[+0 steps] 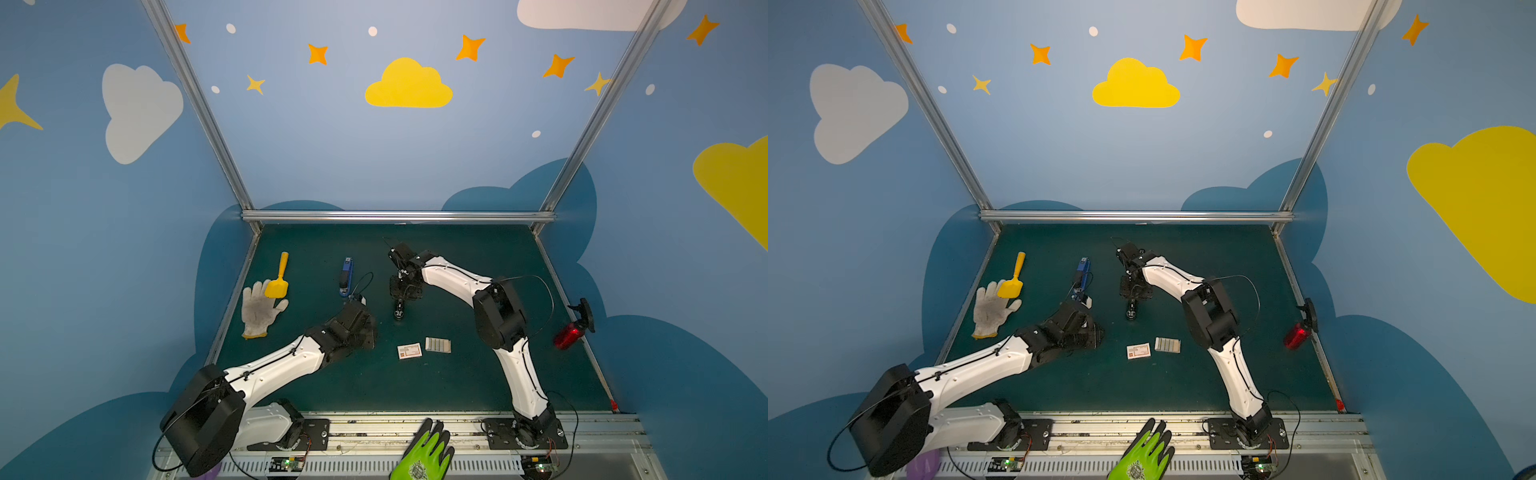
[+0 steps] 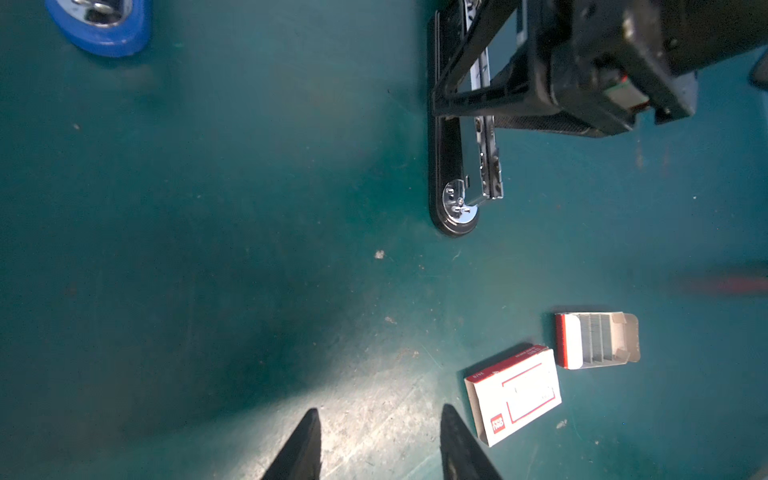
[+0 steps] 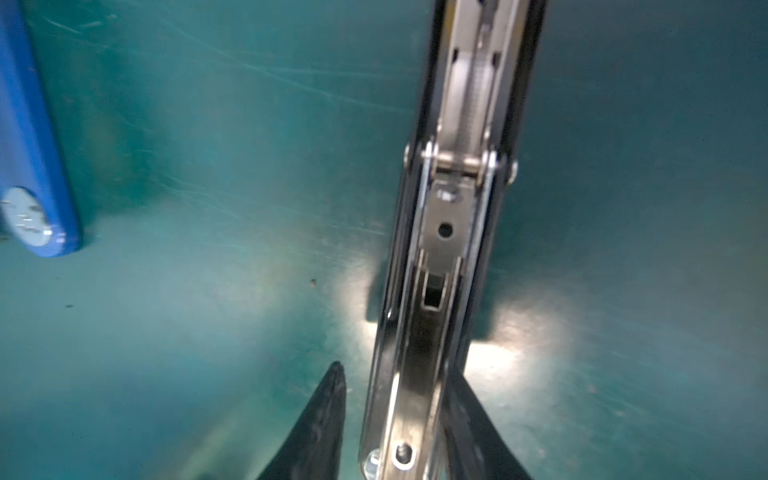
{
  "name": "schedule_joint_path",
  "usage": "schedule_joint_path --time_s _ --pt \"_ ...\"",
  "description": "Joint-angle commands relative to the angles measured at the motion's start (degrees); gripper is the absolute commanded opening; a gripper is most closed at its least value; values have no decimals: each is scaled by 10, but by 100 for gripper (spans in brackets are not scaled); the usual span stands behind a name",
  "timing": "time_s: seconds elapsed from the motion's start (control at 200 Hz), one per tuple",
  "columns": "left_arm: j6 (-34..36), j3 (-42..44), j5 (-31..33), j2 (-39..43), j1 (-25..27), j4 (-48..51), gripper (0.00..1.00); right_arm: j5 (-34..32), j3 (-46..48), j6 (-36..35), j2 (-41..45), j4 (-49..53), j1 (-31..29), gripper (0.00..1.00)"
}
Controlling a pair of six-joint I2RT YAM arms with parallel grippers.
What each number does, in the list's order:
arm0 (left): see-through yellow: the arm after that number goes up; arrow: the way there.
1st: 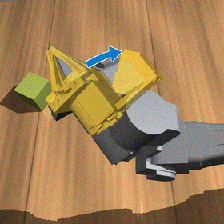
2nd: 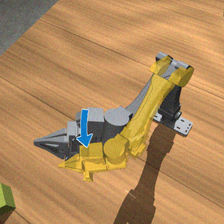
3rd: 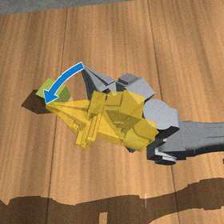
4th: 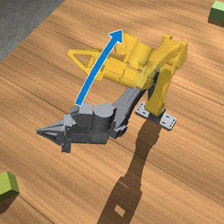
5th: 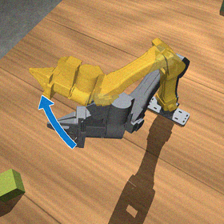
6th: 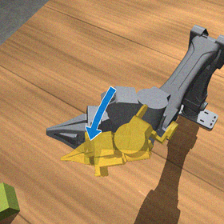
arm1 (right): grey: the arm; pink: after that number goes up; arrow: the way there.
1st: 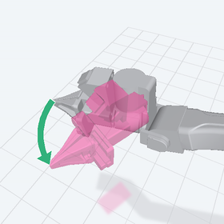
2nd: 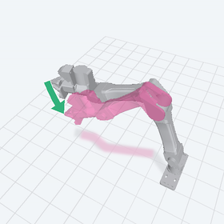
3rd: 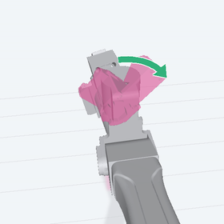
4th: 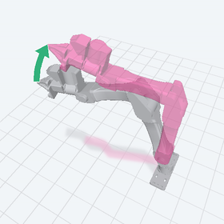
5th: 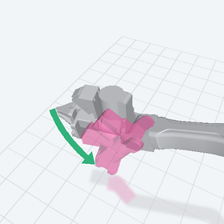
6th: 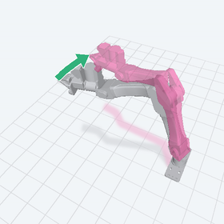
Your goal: Load the staples into the stapler
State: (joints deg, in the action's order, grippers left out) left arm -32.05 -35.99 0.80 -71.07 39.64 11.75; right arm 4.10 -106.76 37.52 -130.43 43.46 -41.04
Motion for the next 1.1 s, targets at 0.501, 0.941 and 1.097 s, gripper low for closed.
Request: schedule_joint_path --time_s 0.501,0.941,1.097 --pt "4 -13 -52 7 -3 -39 49 -62 278 -39 301 -3 19 29" --pt "19 -40 -126 -53 2 -94 49 -60 467 -14 402 -12 22 19" --pt "18 -42 -126 -55 5 -93 49 -57 483 -10 387 -21 23 19"
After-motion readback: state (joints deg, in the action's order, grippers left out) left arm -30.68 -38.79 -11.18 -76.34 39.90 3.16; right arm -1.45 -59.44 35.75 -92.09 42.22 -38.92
